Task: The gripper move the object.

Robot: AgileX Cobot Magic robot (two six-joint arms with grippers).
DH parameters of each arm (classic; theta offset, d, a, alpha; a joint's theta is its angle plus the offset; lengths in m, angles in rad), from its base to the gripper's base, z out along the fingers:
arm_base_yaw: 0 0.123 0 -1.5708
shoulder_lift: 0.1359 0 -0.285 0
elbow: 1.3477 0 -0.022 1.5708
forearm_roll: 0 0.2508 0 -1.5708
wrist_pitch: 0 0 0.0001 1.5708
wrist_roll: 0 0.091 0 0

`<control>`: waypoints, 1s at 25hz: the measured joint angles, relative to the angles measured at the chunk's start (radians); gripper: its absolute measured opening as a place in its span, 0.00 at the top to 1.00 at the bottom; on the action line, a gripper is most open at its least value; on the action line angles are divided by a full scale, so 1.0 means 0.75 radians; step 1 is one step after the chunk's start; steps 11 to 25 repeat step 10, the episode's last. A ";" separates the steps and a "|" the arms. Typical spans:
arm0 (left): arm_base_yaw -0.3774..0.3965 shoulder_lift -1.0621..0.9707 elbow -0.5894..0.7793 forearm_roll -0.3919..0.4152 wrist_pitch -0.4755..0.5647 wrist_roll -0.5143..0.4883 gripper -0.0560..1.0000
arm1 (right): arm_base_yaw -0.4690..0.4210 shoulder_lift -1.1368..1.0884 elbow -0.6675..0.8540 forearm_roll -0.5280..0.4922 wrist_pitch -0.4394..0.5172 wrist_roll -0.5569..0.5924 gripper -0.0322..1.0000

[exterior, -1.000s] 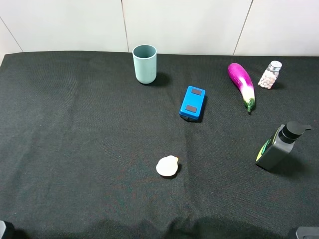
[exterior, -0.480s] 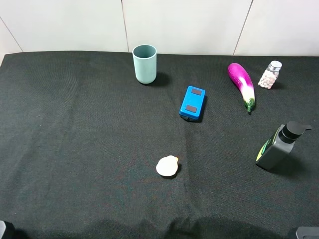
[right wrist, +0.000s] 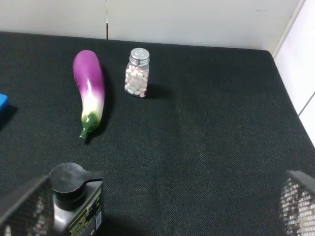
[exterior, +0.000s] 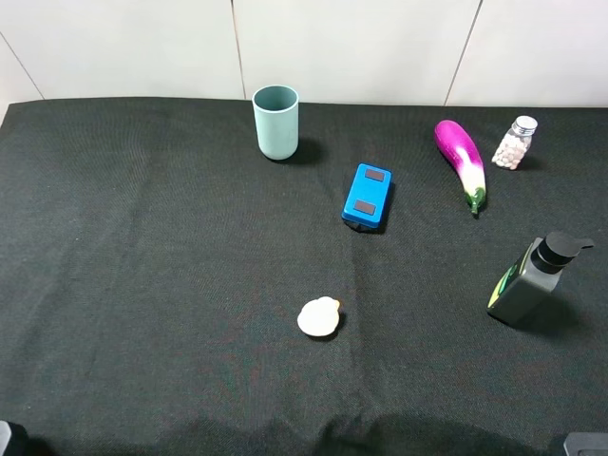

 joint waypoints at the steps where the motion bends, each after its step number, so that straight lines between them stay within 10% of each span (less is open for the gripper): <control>1: 0.000 0.000 0.000 0.000 0.000 0.000 0.11 | 0.000 0.000 0.000 0.000 0.000 0.000 0.30; 25: 0.000 0.000 0.000 0.000 0.000 0.000 0.11 | 0.000 0.000 0.000 0.000 0.000 0.002 0.30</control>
